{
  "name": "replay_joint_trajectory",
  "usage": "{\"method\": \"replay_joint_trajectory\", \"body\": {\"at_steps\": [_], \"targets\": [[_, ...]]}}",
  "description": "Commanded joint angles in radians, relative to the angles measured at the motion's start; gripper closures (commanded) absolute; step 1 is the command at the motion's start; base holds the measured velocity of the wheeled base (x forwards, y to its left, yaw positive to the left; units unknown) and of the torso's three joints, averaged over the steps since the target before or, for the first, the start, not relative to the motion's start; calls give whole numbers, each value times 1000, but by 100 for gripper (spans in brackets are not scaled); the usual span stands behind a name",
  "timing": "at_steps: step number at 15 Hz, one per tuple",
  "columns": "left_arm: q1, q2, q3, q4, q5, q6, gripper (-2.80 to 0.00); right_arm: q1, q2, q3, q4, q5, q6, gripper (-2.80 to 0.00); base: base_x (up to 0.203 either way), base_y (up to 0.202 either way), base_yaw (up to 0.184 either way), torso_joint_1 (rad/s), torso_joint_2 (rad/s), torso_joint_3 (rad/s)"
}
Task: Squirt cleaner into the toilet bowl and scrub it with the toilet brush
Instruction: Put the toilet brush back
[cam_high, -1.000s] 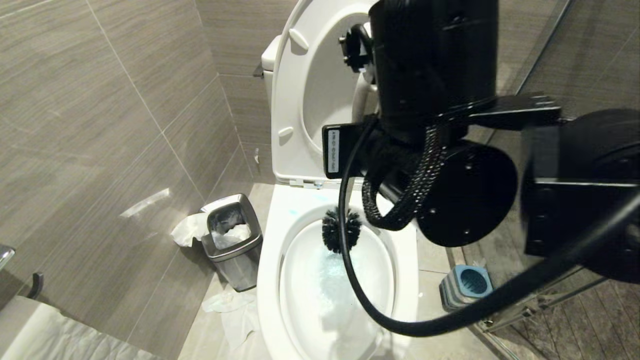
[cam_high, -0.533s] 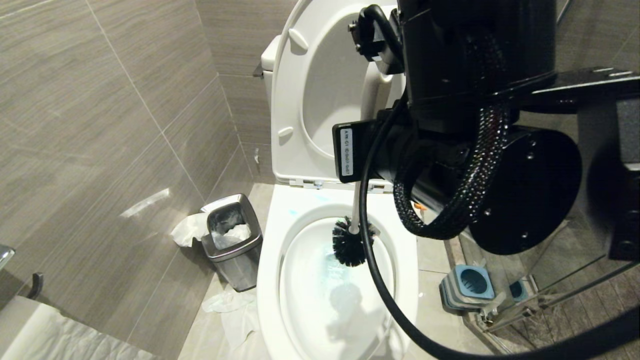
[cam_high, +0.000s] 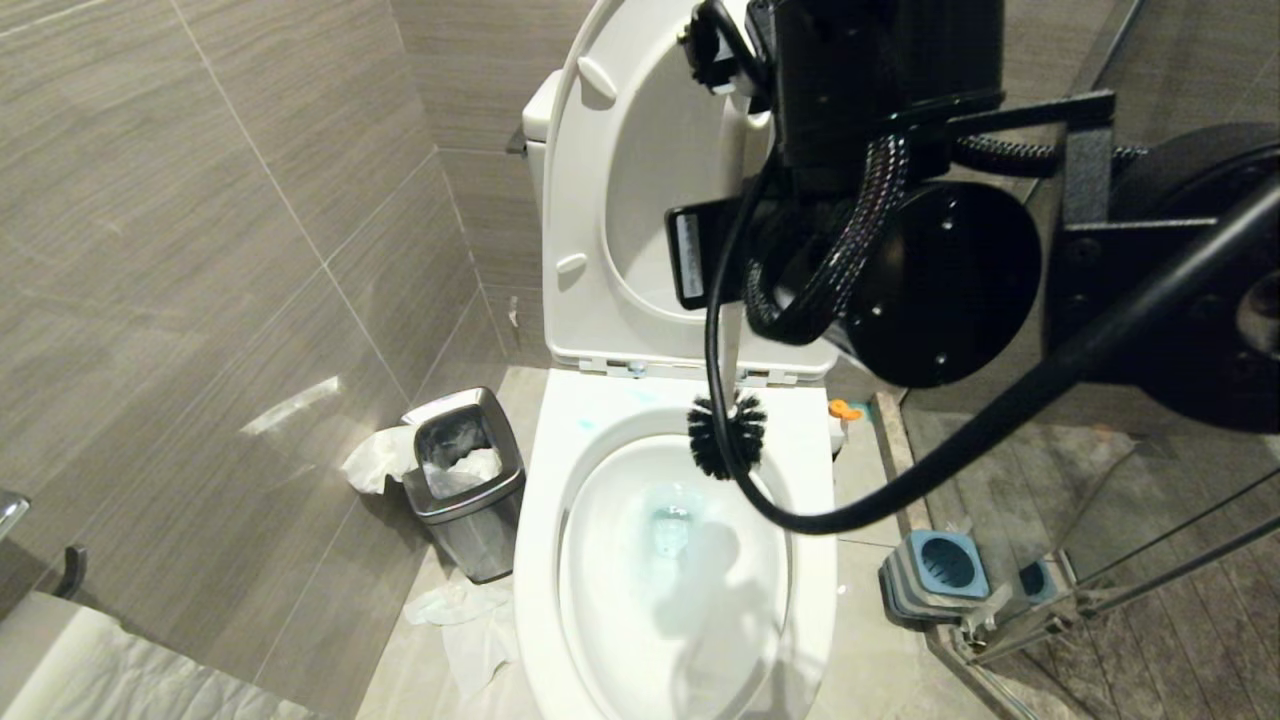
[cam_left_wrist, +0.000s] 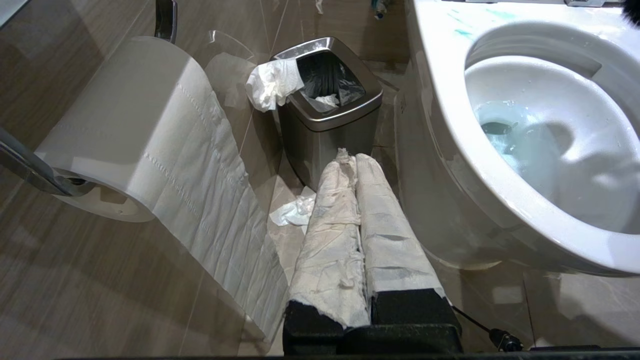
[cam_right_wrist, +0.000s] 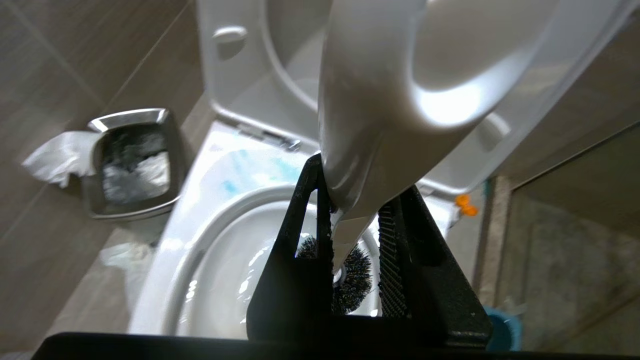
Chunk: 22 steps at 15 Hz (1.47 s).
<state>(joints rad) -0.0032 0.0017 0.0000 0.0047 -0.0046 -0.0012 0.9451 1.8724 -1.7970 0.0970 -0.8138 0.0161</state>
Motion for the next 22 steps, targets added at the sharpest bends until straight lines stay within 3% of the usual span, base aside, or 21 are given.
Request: {"method": "replay_joint_trajectory", "body": {"at_steps": [1,9,11,14,18,20,22], "targets": [[0,0,2,0,0,0,0,-66,-36,-30,14,31,-47,0,0,0,0,0,0,0],[0,0,2,0,0,0,0,-339,-219,22,204,135,-48,0,0,0,0,0,0,0],[0,0,2,0,0,0,0,-428,-267,104,213,174,-46,0,0,0,0,0,0,0],[0,1,2,0,0,0,0,-590,-314,259,201,300,-32,0,0,0,0,0,0,0],[0,0,2,0,0,0,0,-810,-300,501,-33,530,10,0,0,0,0,0,0,0],[0,0,2,0,0,0,0,-888,-249,587,-197,591,15,0,0,0,0,0,0,0],[0,0,2,0,0,0,0,-948,-195,603,-263,604,18,0,0,0,0,0,0,0]]}}
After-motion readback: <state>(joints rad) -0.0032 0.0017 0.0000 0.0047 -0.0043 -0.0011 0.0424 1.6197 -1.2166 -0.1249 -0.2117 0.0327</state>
